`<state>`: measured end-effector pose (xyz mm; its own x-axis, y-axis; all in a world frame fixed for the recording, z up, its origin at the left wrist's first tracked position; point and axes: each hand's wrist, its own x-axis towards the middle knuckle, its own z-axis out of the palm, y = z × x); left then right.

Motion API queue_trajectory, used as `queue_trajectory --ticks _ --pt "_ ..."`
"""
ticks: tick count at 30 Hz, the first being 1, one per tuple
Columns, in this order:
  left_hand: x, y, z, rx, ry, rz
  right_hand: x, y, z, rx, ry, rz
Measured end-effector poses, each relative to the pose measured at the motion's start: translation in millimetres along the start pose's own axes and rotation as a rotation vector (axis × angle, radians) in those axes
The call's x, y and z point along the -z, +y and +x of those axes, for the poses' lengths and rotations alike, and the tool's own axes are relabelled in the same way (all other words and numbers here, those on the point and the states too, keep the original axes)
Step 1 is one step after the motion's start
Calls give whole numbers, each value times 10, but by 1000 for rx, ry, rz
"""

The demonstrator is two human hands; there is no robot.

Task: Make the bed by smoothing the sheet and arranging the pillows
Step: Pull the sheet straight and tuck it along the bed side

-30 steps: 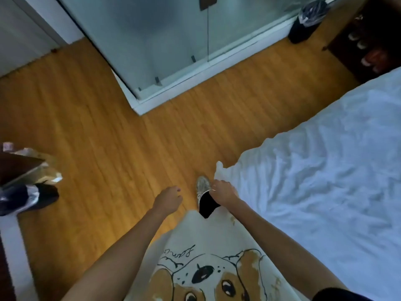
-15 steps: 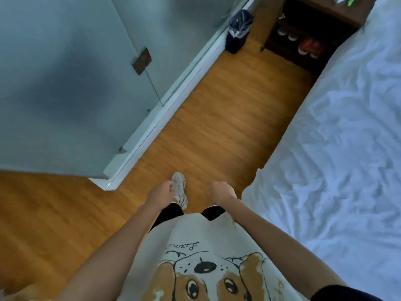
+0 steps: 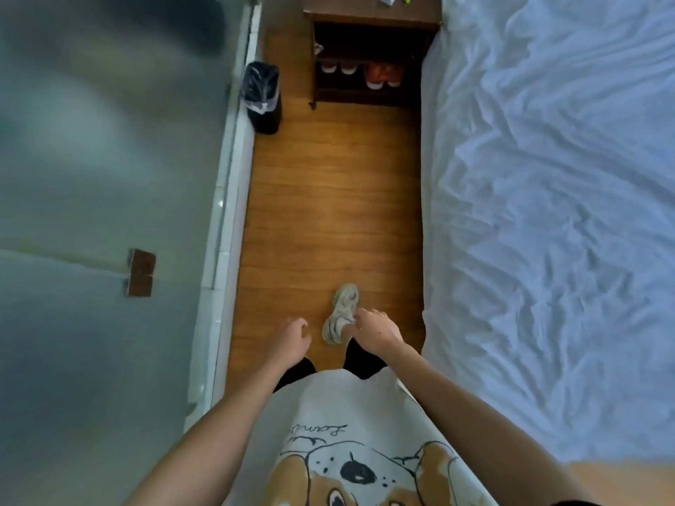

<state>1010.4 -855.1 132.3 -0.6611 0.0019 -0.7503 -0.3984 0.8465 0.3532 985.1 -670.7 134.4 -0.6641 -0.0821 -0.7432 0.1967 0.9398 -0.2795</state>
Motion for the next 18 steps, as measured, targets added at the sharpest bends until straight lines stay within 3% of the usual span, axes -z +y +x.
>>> queue_trajectory --ticks 18 --pt "2867 2110 2961 -145 3 258 3103 -422 2720 -52 143 195"
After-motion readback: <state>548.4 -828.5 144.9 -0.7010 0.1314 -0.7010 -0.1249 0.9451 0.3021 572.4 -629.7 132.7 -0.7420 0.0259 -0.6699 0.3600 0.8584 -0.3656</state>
